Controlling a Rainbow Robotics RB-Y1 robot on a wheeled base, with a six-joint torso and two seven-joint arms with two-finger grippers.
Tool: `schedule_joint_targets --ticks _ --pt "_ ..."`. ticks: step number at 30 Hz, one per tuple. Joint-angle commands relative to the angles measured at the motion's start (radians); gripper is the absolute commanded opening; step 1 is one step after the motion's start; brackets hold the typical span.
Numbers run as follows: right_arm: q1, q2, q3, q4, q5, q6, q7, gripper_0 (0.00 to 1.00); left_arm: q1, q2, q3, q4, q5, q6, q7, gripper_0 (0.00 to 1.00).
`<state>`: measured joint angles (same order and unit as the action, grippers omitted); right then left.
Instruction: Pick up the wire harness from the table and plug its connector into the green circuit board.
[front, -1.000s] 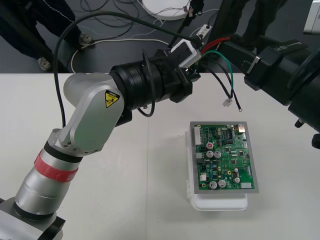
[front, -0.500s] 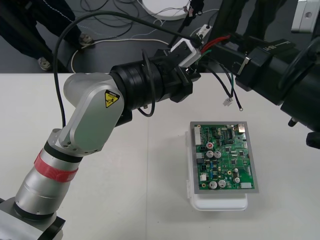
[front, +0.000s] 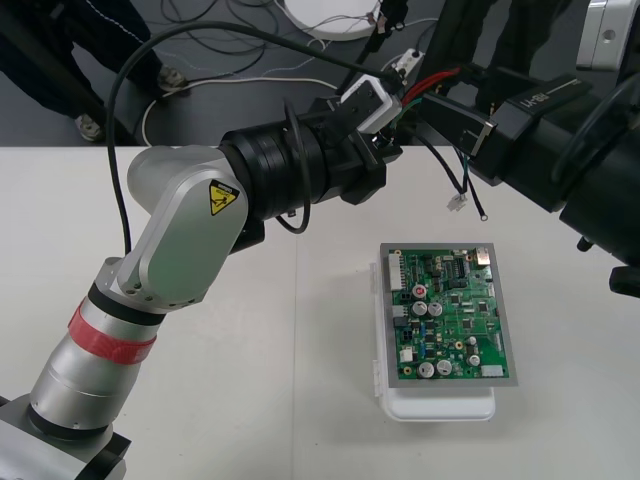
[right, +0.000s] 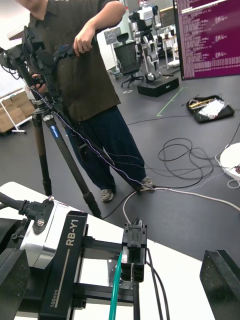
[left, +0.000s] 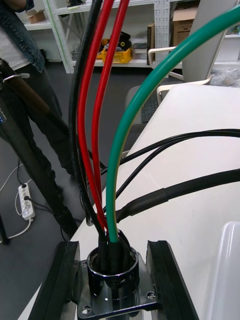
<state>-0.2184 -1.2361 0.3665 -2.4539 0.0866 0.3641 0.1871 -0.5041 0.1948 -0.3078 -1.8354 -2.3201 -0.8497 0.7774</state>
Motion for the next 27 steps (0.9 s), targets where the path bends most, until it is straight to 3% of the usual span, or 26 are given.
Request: schedule_joint_targets --ticks 1,27 --pt "-0.029 -0.028 0.008 -0.022 0.028 0.003 0.091 1.00 -0.044 -0.032 0.030 -0.013 0.015 0.064 0.063 0.00" --pt "-0.042 -0.009 0.005 0.036 0.030 0.010 0.124 1.00 -0.044 -0.032 0.030 -0.013 0.031 0.064 0.068 0.00"
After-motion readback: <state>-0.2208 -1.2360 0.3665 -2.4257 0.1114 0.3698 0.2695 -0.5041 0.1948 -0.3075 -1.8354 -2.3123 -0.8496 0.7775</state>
